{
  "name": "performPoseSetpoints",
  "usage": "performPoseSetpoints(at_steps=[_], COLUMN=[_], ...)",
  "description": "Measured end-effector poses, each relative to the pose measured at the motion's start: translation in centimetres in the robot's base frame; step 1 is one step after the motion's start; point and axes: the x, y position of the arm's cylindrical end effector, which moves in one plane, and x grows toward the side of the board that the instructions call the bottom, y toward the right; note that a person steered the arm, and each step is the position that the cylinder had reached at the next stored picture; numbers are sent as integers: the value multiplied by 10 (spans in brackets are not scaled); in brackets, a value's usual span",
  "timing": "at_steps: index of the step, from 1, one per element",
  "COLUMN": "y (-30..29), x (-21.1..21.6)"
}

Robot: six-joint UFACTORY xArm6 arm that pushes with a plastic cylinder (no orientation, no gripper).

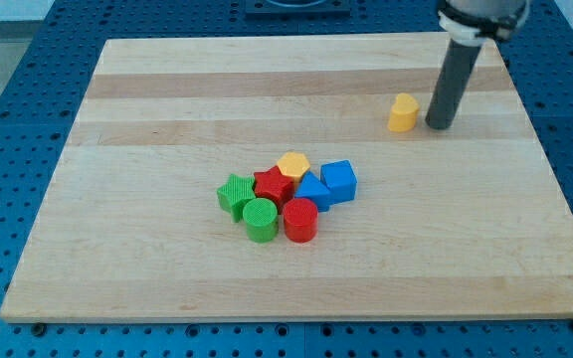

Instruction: Move the yellow closer to the group of blocks

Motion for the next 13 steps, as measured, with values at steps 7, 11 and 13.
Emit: performPoseSetpoints(at_steps=[7, 11, 13], y=[-104, -124, -163], x=[41, 35, 0])
